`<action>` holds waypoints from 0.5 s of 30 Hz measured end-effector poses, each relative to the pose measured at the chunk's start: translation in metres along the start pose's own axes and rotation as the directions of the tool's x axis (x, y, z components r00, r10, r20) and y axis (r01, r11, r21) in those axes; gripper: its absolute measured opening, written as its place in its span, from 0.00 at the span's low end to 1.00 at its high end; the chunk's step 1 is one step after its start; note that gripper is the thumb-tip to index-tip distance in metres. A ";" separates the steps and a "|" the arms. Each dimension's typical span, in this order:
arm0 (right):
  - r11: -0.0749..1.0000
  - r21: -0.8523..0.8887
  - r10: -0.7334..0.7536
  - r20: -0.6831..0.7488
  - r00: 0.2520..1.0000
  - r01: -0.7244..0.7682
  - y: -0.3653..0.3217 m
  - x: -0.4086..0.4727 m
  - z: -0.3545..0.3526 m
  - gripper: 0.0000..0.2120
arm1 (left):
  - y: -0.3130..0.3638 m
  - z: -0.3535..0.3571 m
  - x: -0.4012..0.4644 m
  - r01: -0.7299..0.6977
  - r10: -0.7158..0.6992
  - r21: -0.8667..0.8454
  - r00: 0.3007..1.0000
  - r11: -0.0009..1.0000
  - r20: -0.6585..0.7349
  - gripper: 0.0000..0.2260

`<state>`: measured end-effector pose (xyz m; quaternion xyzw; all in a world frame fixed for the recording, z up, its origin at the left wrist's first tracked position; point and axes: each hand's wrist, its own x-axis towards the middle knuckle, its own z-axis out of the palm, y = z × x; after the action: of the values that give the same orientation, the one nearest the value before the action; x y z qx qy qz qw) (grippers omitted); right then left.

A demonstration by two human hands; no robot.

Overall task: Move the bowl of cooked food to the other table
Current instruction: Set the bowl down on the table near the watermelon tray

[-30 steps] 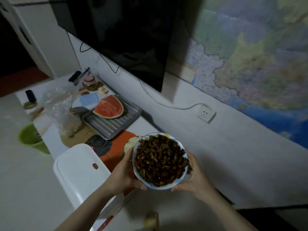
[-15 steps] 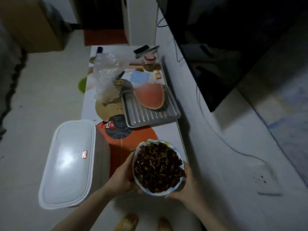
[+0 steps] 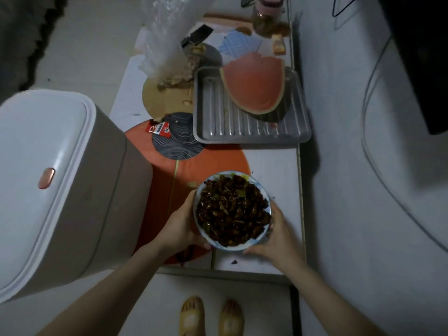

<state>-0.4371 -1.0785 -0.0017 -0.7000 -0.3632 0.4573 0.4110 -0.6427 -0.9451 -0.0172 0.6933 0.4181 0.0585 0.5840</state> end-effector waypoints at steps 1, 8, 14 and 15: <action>1.000 -0.009 0.003 0.005 1.000 -0.002 0.007 0.003 0.000 0.54 | -0.005 0.004 0.003 0.013 -0.013 -0.009 1.000 1.000 0.000 0.55; 0.992 -0.120 0.026 0.025 0.999 -0.023 0.019 0.013 -0.002 0.60 | -0.021 0.015 0.009 0.030 -0.032 -0.049 0.999 0.998 -0.038 0.57; 0.977 -0.210 0.039 0.047 0.998 -0.028 0.018 0.012 -0.005 0.61 | -0.006 0.013 0.002 0.043 -0.038 0.074 0.997 0.996 -0.070 0.59; 0.970 -0.239 0.053 0.052 0.997 -0.040 0.019 0.012 -0.006 0.61 | -0.005 0.013 0.000 0.050 -0.039 0.160 0.997 0.986 -0.074 0.61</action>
<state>-0.4249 -1.0767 -0.0212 -0.7390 -0.4105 0.4401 0.3028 -0.6377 -0.9546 -0.0255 0.7264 0.4572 0.0356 0.5119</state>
